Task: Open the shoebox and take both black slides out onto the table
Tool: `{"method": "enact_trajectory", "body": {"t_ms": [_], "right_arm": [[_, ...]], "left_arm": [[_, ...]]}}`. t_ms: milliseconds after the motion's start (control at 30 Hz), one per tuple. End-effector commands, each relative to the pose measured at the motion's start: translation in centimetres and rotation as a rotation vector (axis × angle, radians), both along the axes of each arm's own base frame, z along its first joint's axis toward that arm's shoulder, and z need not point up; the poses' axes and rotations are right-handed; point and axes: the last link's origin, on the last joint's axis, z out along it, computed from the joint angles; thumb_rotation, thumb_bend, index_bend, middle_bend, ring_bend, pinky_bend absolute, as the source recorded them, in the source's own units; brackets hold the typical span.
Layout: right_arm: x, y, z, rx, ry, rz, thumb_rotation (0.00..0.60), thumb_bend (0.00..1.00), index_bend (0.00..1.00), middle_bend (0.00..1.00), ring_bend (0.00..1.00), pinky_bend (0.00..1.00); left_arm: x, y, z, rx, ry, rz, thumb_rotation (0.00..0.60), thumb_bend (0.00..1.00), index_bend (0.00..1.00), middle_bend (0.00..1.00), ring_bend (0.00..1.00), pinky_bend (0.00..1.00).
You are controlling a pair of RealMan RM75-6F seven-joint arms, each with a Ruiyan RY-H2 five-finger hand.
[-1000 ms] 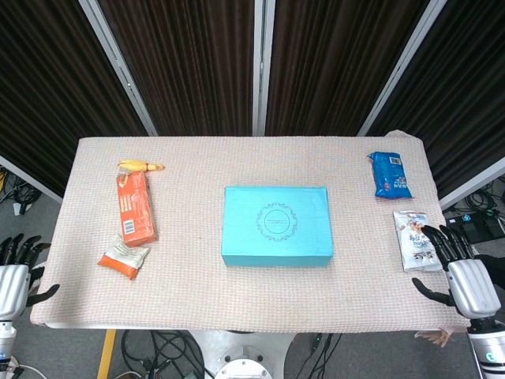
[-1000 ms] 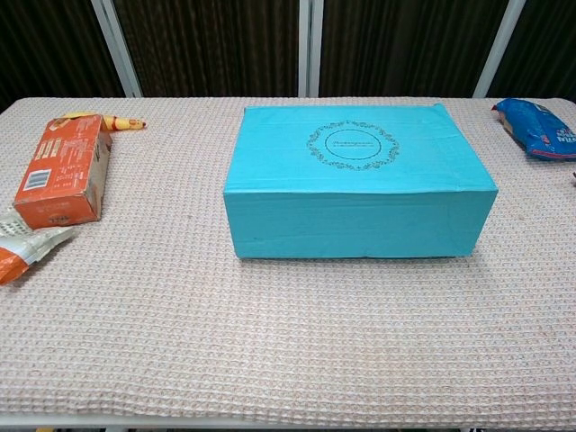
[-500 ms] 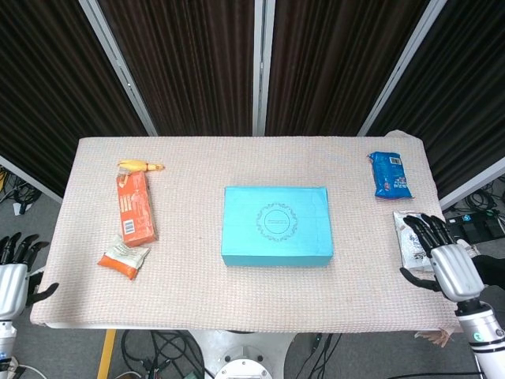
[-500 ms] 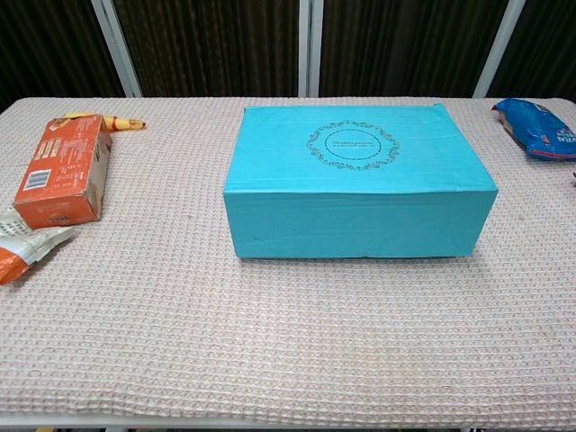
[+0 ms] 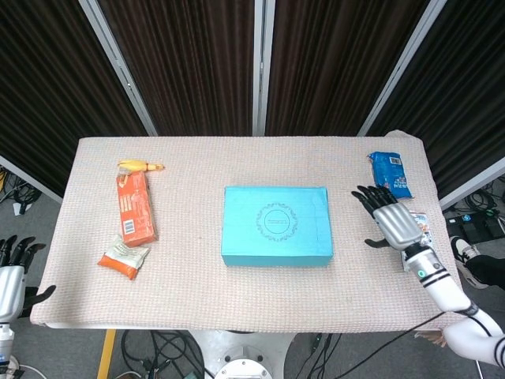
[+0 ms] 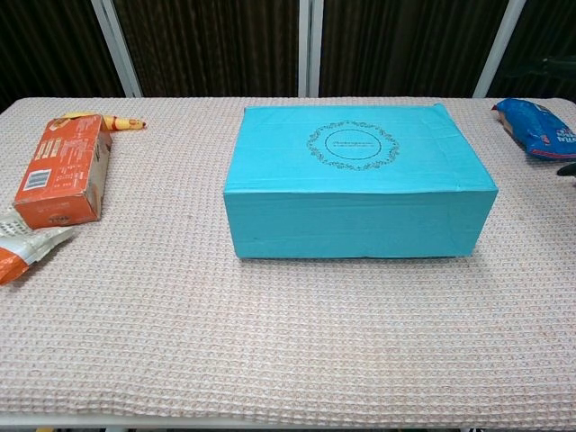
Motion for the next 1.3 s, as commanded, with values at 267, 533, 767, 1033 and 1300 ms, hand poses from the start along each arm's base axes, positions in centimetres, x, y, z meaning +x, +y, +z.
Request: {"method": "enact_trajectory", "body": {"t_ms": [267,533,767,1033,1300], "right_arm": [[5.1,-1.7,-7.3,0.065,-0.117,0.163,0.600,0.00,0.00,0.00,0.00,0.00],[9.6,-0.7,-11.2,0.179,-0.195,0.229,0.600,0.00,0.00,0.00,0.00,0.00],[9.7,0.1,-10.8,0.202,-0.105,0.272,0.600,0.00,0.00,0.04,0.00,0.00],[7.8,-0.8,-9.8,0.101,0.036,0.292,0.600,0.00,0.00,0.05,0.00,0.00],[8.1,-1.5,-11.8,0.038,-0.005,0.344,0.600,0.03,0.07,0.10,0.00,0.00]], "left_arm": [[-0.4,0.1,0.1,-0.004,-0.005,0.005,0.600,0.05,0.25,0.15,0.05,0.07],[-1.0,-0.1,0.1,0.002,-0.021,0.009,0.600,0.05,0.25,0.15,0.05,0.07],[-1.4,-0.3,0.2,0.006,-0.027,0.003,0.600,0.05,0.25,0.15,0.05,0.07],[-1.3,-0.4,0.1,0.007,-0.035,0.000,0.600,0.05,0.25,0.15,0.05,0.07],[-1.3,-0.6,0.4,0.011,-0.037,0.007,0.600,0.05,0.25,0.15,0.05,0.07]]}}
